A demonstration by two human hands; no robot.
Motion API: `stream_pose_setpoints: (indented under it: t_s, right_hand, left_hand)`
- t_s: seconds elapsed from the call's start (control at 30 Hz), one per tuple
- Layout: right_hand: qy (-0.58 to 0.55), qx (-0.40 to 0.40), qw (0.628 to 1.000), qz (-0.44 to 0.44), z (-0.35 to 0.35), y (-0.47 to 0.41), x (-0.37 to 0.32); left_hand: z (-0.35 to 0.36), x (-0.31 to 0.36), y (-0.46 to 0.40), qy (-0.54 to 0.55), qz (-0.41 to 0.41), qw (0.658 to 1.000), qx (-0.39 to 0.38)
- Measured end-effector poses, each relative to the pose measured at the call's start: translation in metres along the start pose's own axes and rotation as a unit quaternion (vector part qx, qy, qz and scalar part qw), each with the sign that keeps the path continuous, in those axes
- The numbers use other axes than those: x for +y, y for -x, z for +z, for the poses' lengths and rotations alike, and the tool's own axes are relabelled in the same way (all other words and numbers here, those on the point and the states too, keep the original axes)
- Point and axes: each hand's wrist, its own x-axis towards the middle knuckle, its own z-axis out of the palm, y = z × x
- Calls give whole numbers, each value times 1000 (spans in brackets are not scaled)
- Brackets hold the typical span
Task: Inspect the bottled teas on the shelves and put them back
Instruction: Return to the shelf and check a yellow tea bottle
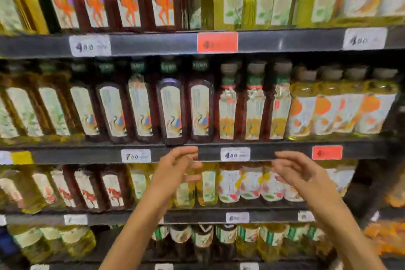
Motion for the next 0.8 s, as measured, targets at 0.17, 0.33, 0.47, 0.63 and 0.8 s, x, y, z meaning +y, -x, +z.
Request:
stream_pose_setpoints:
  t_s: [0.17,0.33,0.47,0.63,0.8]
  right_hand:
    - [-22,-9,988,-156,28,-81,-79]
    - [-49,37,962,-268,38,-127,-140]
    - [-48,91,940,-325,38,-155,-182]
    - [28,87,930,-357,56,-187,-224]
    - [97,43,926,-362,81,-212,-245]
  left_hand:
    - [-7,84,-53,15,128,991,22]
    - [-7,164,-80,62,310,949,6]
    - [4,206,-105,77,359,930,-31]
    - [47,222,-136,-69,364,929,4]
    - [73,227,-156,-183,378,905,58]
